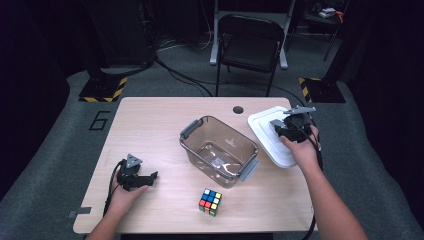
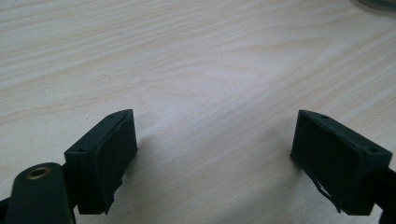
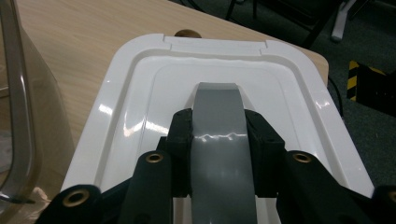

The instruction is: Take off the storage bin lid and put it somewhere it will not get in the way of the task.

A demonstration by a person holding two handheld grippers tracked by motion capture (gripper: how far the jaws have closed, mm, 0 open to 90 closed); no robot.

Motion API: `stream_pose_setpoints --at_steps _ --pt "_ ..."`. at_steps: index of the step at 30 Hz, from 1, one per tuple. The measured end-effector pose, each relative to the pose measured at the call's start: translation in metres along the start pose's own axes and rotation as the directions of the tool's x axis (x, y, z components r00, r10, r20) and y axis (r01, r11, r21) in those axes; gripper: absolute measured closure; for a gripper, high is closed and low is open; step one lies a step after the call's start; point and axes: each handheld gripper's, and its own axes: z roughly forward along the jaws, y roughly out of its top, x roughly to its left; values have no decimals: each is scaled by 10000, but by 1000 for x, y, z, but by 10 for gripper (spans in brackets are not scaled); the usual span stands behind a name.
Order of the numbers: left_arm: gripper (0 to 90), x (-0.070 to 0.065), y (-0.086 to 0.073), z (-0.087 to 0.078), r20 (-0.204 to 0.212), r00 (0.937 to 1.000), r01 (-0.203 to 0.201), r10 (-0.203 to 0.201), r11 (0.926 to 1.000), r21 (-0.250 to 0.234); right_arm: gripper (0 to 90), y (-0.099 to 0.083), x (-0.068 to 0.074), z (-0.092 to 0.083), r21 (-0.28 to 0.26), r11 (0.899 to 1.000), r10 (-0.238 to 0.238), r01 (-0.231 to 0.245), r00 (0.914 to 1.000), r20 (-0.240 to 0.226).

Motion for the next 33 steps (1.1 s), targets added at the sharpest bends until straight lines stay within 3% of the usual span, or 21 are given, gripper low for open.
stream_pose_setpoints --at_steps 19,33 --pt "139 0 0 0 -1 10000 2 -2 10000 2 665 -39 -1 26 519 9977 422 -431 9990 176" --pt "139 0 0 0 -6 10000 5 -5 10000 -30 665 -64 8 45 902 9943 566 -575 9983 133"
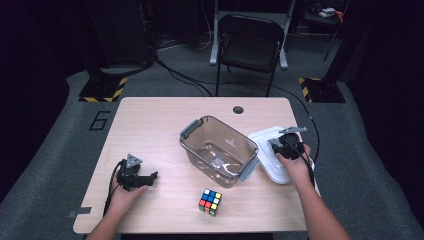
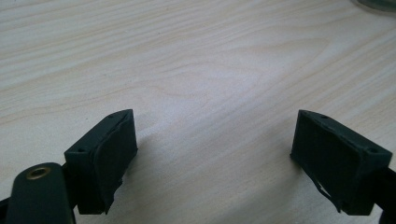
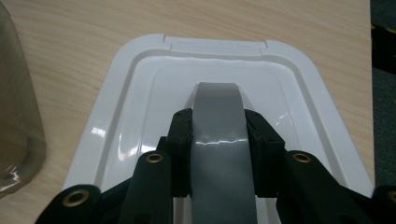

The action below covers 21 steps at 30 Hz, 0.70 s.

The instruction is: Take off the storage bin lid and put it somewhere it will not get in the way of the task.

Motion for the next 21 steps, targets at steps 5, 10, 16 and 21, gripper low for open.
stream_pose_setpoints --at_steps 5,10,16,21 --pt "139 0 0 0 4 10000 -2 2 10000 29 665 -6 2 7 54 9999 94 -94 9999 -40" --pt "139 0 0 0 -2 10000 4 -4 10000 2 664 -11 2 11 106 9998 164 -163 9999 -15" --pt "139 0 0 0 -3 10000 -2 2 10000 0 664 -15 3 13 157 9996 225 -224 9997 -74" --pt "139 0 0 0 3 10000 4 -4 10000 13 663 -21 3 18 316 9992 230 -226 9996 -137"
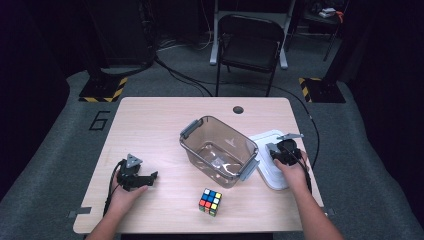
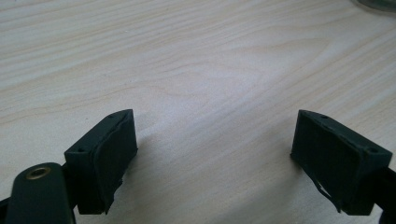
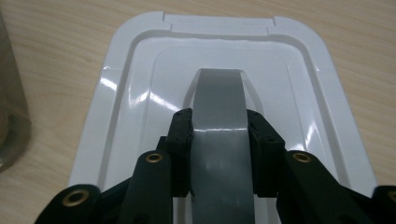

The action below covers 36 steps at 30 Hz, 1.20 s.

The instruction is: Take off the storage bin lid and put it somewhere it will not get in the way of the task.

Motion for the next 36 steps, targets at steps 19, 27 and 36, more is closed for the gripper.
stream_pose_setpoints --at_steps 19,27,36 --pt "140 0 0 0 -10 10000 12 -12 10000 -12 508 1 0 -14 -296 9996 -13 21 9996 268" --pt "140 0 0 0 -12 10000 14 -14 10000 -13 507 2 1 -32 -491 9987 -126 134 9998 173" --pt "140 0 0 0 -10 10000 12 -12 10000 -16 506 -1 4 -52 -695 9971 -316 309 9995 -89"
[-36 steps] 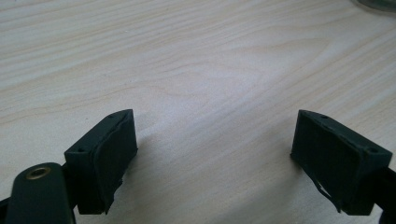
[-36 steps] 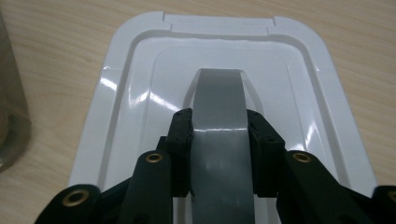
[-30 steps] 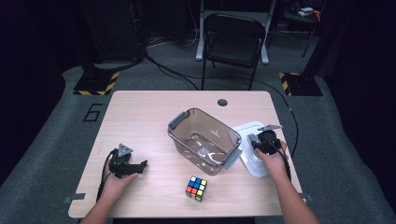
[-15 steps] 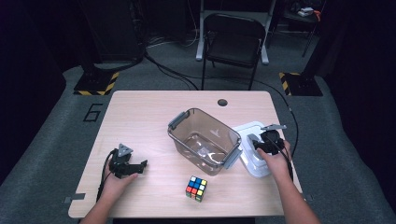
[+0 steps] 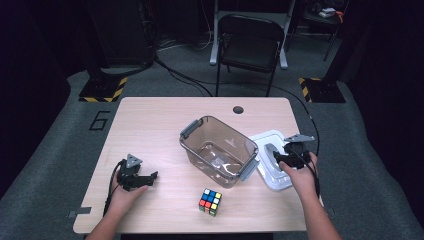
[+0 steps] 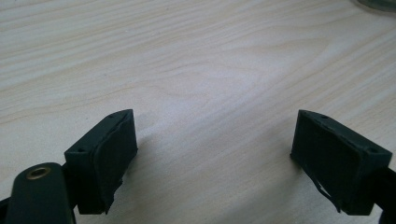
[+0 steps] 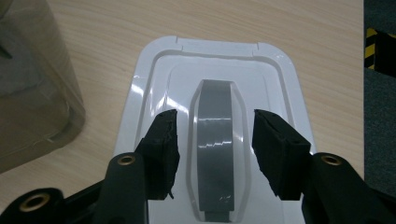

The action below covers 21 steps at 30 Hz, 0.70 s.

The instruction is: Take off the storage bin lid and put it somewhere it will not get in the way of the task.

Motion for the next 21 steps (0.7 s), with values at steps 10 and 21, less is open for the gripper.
stream_pose_setpoints --at_steps 10,21 --pt "139 0 0 0 8 10000 -12 12 10000 42 506 -8 6 -14 -300 9995 53 -59 9998 -209" --pt "139 0 0 0 2 10000 -8 8 10000 48 498 -10 17 -32 -91 9999 -112 106 9977 -675"
